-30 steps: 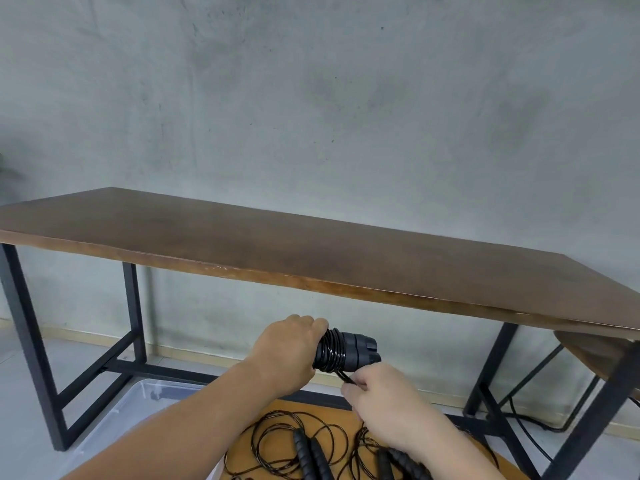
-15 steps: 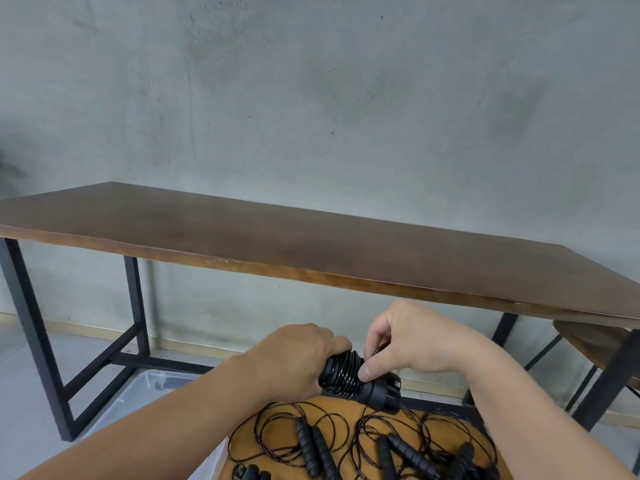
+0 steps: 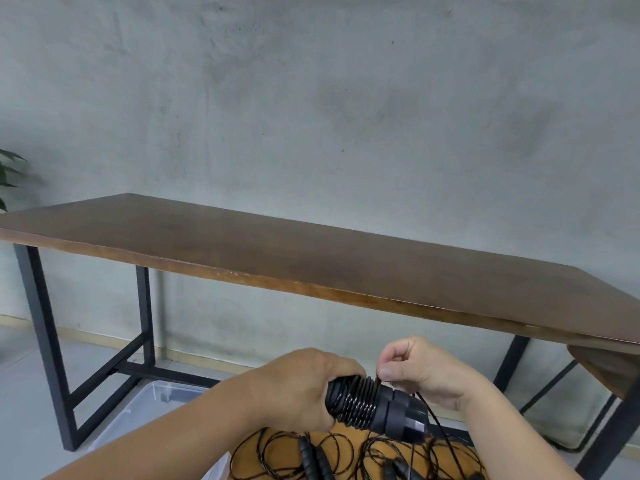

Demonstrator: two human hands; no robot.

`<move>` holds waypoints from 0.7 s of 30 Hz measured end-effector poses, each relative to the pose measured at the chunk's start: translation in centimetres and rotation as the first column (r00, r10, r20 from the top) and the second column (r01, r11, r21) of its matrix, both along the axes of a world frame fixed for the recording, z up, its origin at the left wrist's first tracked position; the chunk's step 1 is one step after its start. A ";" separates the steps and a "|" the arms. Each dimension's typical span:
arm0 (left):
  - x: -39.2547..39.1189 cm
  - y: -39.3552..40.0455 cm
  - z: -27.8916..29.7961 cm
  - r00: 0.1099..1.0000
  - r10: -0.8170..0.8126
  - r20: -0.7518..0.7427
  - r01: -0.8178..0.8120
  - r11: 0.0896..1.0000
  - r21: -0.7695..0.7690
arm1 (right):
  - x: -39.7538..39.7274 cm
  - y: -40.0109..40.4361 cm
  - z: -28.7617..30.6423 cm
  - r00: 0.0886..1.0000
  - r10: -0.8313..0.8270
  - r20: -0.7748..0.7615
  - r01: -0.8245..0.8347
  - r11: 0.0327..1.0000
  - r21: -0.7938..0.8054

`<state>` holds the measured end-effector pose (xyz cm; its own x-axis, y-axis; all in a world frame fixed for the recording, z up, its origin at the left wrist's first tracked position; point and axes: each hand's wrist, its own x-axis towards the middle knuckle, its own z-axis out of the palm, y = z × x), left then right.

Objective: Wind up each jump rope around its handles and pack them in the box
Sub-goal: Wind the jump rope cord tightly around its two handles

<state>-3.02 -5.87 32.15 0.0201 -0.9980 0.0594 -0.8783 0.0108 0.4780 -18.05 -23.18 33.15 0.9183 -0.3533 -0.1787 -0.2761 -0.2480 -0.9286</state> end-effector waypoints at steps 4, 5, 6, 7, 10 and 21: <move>-0.1 0.0 0.7 0.992 0.016 -0.126 -0.022 0.999 -0.044 | 0.3 0.8 -1.4 0.987 -0.129 0.093 0.100 0.959 0.265; -0.1 0.1 0.8 0.990 0.020 -0.137 -0.029 0.998 -0.062 | 0.4 1.3 -1.7 0.975 -0.179 0.128 0.126 0.930 0.344; -0.1 0.0 0.9 0.988 0.031 -0.149 -0.043 0.996 -0.078 | 0.4 1.8 -2.0 0.955 -0.244 0.169 0.149 0.887 0.438; 0.0 -0.1 0.9 0.986 0.049 -0.163 -0.065 0.994 -0.094 | 0.6 2.4 -2.4 0.928 -0.314 0.200 0.170 0.835 0.523; 0.3 -0.5 0.7 0.979 0.104 -0.178 -0.128 0.983 -0.128 | 1.2 3.8 -3.4 0.872 -0.431 0.234 0.221 0.772 0.596; 1.1 -1.5 -0.9 0.964 0.241 -0.115 -0.260 0.945 -0.197 | 2.9 6.7 -5.1 0.783 -0.576 0.234 0.417 0.765 0.490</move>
